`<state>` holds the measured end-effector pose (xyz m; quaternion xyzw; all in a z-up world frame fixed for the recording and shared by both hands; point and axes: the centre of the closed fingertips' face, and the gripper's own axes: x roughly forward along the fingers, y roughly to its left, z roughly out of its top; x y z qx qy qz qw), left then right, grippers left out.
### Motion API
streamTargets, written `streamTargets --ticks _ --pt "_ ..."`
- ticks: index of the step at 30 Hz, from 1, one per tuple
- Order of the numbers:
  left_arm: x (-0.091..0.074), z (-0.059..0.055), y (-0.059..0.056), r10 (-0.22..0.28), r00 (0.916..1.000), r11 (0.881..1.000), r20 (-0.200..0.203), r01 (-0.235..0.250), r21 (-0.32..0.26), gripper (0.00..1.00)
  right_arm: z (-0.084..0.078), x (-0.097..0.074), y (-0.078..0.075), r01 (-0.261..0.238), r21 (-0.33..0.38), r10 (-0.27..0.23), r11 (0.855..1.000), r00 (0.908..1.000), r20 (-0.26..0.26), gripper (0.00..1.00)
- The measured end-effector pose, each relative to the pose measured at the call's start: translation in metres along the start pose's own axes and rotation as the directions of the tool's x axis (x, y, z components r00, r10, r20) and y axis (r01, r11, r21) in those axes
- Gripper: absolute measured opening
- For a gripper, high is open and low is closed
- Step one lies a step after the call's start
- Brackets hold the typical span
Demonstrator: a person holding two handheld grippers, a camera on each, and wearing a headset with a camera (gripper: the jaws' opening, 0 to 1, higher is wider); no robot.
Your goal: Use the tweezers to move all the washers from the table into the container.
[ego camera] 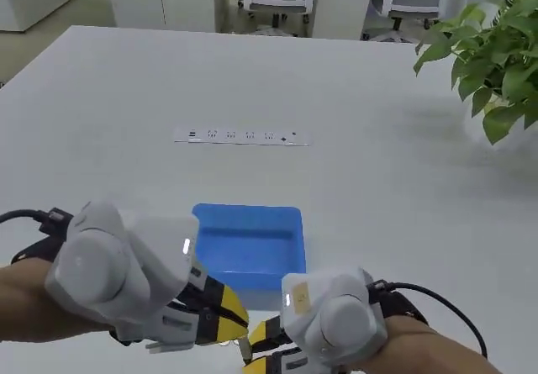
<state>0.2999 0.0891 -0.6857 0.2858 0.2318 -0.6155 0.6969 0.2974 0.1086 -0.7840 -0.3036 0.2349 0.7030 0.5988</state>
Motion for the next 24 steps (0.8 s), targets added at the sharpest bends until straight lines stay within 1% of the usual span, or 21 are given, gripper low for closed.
streamTargets --ticks 5,7,9,12,18,22,24 --pt "0.003 0.002 0.002 0.003 0.9995 1.0 0.031 -0.003 -0.019 0.05 -0.001 -0.001 0.0 0.004 0.007 -0.004 1.0 1.0 0.007 0.12" --pt "0.005 0.002 0.001 -0.003 0.9993 1.0 0.037 0.003 -0.018 0.06 -0.001 -0.001 0.0 0.005 0.008 -0.005 1.0 0.9999 0.01 0.12" --pt "0.007 0.002 -0.001 -0.009 0.9992 1.0 0.038 0.01 -0.017 0.06 -0.001 -0.001 0.0 0.006 0.008 -0.006 1.0 0.9999 0.01 0.12" --pt "0.011 -0.002 -0.003 -0.017 0.9994 1.0 0.031 0.018 -0.015 0.06 -0.001 -0.001 0.001 0.007 0.01 -0.007 1.0 0.9999 0.015 0.12" --pt "0.011 -0.001 -0.006 -0.021 0.9989 0.999 0.041 0.022 -0.023 0.05 -0.001 -0.001 0.001 0.013 0.011 -0.013 1.0 0.9998 0.017 0.13" --pt "0.01 -0.002 -0.005 -0.022 0.9993 1.0 0.032 0.023 -0.018 0.05 -0.003 -0.002 0.0 0.018 0.006 -0.018 1.0 0.9998 0.008 0.14" --pt "0.01 -0.003 -0.005 -0.018 0.9994 1.0 0.028 0.019 -0.01 0.05 -0.003 -0.004 -0.001 0.024 0.009 -0.024 1.0 0.9997 0.008 0.16"
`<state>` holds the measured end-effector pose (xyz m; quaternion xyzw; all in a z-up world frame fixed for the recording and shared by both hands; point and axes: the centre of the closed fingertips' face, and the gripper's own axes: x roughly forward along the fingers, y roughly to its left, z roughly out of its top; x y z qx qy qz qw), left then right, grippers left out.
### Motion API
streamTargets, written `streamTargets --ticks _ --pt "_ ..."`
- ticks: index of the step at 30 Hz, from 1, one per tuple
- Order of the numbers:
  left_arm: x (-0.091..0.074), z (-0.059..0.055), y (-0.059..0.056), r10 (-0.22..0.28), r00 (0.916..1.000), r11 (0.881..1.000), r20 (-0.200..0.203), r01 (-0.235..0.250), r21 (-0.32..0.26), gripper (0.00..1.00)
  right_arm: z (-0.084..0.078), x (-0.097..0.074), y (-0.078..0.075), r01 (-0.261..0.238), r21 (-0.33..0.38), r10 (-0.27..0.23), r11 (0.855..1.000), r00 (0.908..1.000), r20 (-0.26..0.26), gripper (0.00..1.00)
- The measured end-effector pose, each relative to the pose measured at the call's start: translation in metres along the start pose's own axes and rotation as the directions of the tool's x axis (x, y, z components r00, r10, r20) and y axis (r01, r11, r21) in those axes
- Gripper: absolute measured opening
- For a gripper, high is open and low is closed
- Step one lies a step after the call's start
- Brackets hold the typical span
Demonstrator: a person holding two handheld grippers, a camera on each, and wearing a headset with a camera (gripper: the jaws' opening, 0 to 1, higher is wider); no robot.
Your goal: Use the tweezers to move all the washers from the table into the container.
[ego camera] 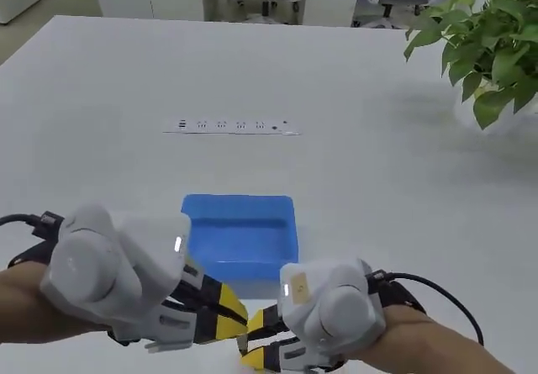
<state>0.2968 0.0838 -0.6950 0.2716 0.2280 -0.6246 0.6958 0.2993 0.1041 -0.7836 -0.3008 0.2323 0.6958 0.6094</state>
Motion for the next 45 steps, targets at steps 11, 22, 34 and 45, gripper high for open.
streamTargets --ticks 11,22,34,45 --pt "-0.001 -0.001 0.001 0.002 1.0 1.0 -0.006 -0.002 0.005 0.05 -0.005 -0.015 -0.009 0.063 0.045 -0.063 0.997 0.998 -0.009 0.29" --pt "-0.005 0.003 0.007 0.022 0.9998 1.0 -0.002 -0.022 0.003 0.05 -0.006 -0.043 -0.023 0.183 0.15 -0.189 0.972 0.9818 0.022 0.44" --pt "-0.006 0.011 0.019 0.054 0.9984 0.999 0.021 -0.054 0.0 0.05 -0.01 -0.072 -0.037 0.284 0.229 -0.298 0.931 0.9543 0.028 0.63" --pt "0.0 0.012 0.027 0.054 0.9983 0.998 0.02 -0.055 0.008 0.05 -0.016 -0.079 -0.039 0.315 0.275 -0.332 0.908 0.943 0.018 0.77"
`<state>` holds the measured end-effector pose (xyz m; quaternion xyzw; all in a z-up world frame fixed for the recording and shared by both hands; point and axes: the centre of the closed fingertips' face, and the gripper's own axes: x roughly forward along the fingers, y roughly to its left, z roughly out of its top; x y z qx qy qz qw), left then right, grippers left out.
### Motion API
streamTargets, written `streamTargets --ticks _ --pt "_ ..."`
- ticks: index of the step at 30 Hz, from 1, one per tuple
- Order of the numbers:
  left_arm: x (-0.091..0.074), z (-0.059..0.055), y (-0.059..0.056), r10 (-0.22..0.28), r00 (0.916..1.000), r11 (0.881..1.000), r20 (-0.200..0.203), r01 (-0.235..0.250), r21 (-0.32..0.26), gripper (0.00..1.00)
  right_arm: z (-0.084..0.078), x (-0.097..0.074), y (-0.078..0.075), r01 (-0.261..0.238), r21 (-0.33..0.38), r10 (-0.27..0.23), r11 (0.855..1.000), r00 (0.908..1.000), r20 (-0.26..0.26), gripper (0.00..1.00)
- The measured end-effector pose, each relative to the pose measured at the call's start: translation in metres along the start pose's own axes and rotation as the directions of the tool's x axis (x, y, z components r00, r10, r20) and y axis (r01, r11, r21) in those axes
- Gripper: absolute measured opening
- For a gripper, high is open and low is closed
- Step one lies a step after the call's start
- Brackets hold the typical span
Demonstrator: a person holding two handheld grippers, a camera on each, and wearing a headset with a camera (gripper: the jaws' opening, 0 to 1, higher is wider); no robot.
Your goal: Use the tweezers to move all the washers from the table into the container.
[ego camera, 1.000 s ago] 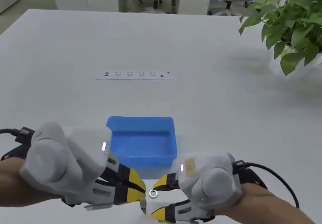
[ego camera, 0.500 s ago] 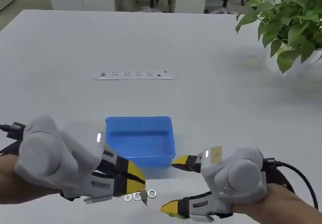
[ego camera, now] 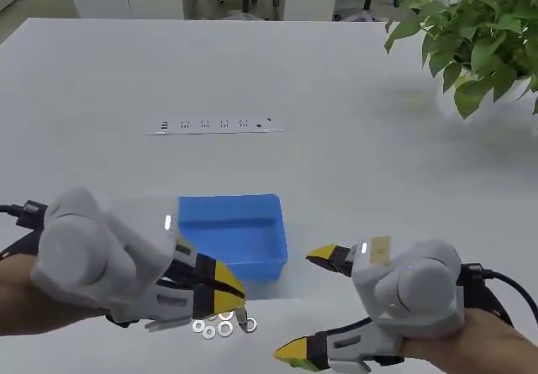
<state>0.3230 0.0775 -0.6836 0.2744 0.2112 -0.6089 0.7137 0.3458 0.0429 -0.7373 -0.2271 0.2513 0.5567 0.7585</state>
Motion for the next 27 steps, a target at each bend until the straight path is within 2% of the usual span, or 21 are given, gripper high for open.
streamTargets --ticks 12,16,17,21,27 --pt "0.009 -0.004 0.002 -0.009 0.9999 1.0 -0.013 0.01 0.005 0.05 -0.001 -0.003 -0.008 0.045 0.043 -0.045 0.998 0.9989 0.009 0.97" --pt "0.012 -0.006 0.002 -0.013 0.9998 1.0 -0.018 0.013 0.005 0.05 -0.001 -0.003 -0.007 0.042 0.04 -0.042 0.998 0.9991 0.009 0.97" --pt "0.012 -0.004 0.002 -0.014 0.9999 1.0 -0.009 0.014 0.002 0.05 0.0 -0.003 -0.007 0.04 0.04 -0.041 0.998 0.9991 0.01 0.97" --pt "0.013 -0.004 0.005 -0.009 0.9999 1.0 -0.004 0.009 -0.01 0.05 0.007 -0.001 -0.004 0.032 0.003 -0.032 0.999 0.9978 0.058 0.96" --pt "0.013 -0.005 0.006 -0.006 1.0 1.0 -0.004 0.006 -0.019 0.05 0.009 0.003 0.0 0.008 -0.014 -0.007 1.0 0.9976 0.07 0.91"
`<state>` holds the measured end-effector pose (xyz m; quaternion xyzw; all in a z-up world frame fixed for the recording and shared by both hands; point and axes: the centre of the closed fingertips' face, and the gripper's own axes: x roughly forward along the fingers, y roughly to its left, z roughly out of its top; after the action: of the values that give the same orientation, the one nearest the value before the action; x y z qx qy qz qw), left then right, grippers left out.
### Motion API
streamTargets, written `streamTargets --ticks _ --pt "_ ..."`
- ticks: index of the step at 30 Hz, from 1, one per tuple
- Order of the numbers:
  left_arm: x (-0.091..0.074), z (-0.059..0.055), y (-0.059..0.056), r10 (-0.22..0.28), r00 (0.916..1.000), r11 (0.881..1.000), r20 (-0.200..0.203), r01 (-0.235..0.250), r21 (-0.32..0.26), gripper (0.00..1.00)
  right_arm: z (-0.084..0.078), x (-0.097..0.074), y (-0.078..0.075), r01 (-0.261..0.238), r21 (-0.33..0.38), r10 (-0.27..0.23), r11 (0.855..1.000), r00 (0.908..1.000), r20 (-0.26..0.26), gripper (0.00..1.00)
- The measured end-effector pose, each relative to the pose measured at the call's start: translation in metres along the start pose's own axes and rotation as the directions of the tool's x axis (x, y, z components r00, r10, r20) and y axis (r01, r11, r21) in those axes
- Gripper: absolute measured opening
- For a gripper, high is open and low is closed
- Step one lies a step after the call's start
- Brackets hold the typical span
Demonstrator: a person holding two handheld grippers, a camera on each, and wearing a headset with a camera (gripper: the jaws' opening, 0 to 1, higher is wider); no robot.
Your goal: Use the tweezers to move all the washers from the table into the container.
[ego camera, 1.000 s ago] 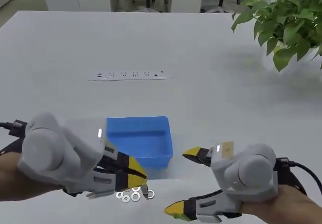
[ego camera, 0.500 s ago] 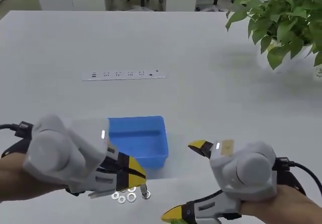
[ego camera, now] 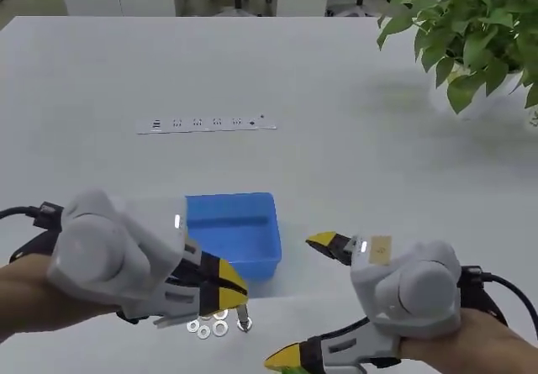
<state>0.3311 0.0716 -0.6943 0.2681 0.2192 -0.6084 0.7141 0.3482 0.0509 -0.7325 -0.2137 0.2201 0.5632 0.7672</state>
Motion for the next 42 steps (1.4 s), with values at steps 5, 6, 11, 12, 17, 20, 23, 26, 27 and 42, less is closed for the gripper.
streamTargets --ticks 5,6,11,12,17,20,23,26,27,42 --pt "0.0 -0.001 0.001 0.006 1.0 1.0 0.0 -0.006 -0.014 0.05 0.0 0.007 0.004 -0.028 -0.023 0.028 0.999 0.9996 -0.005 0.86" --pt "0.0 -0.001 0.001 0.007 1.0 1.0 0.0 -0.007 -0.017 0.05 0.0 0.009 0.005 -0.037 -0.031 0.037 0.999 0.9993 -0.007 0.85" --pt "0.0 -0.001 0.001 0.007 1.0 1.0 0.003 -0.007 -0.026 0.05 0.001 0.016 0.01 -0.077 -0.067 0.076 0.995 0.997 -0.012 0.75" --pt "0.0 -0.001 0.001 0.008 1.0 1.0 0.004 -0.008 -0.027 0.05 0.001 0.017 0.011 -0.087 -0.08 0.086 0.993 0.9962 -0.011 0.72" --pt "0.001 -0.002 0.002 0.016 0.9998 0.999 0.009 -0.015 -0.035 0.05 0.002 0.025 0.018 -0.136 -0.136 0.135 0.981 0.9907 -0.013 0.57" --pt "0.002 -0.002 0.003 0.017 0.9998 0.999 0.008 -0.016 -0.04 0.05 0.0 0.029 0.019 -0.163 -0.156 0.16 0.974 0.9867 -0.027 0.51" --pt "0.002 -0.003 0.003 0.018 0.9998 0.999 0.007 -0.018 -0.048 0.05 -0.001 0.032 0.021 -0.185 -0.174 0.182 0.967 0.9827 -0.037 0.46" --pt "0.002 -0.004 0.003 0.018 0.9998 0.998 0.006 -0.018 -0.053 0.05 -0.002 0.034 0.022 -0.207 -0.194 0.202 0.959 0.9782 -0.05 0.39" --pt "0.002 -0.004 0.004 0.019 0.9998 0.998 0.005 -0.018 -0.054 0.05 -0.003 0.035 0.022 -0.213 -0.197 0.207 0.957 0.977 -0.051 0.36" --pt "0.003 -0.008 0.002 0.018 0.9998 0.998 -0.004 -0.019 -0.064 0.05 -0.008 0.052 0.032 -0.28 -0.28 0.262 0.918 0.9598 -0.1 0.22"
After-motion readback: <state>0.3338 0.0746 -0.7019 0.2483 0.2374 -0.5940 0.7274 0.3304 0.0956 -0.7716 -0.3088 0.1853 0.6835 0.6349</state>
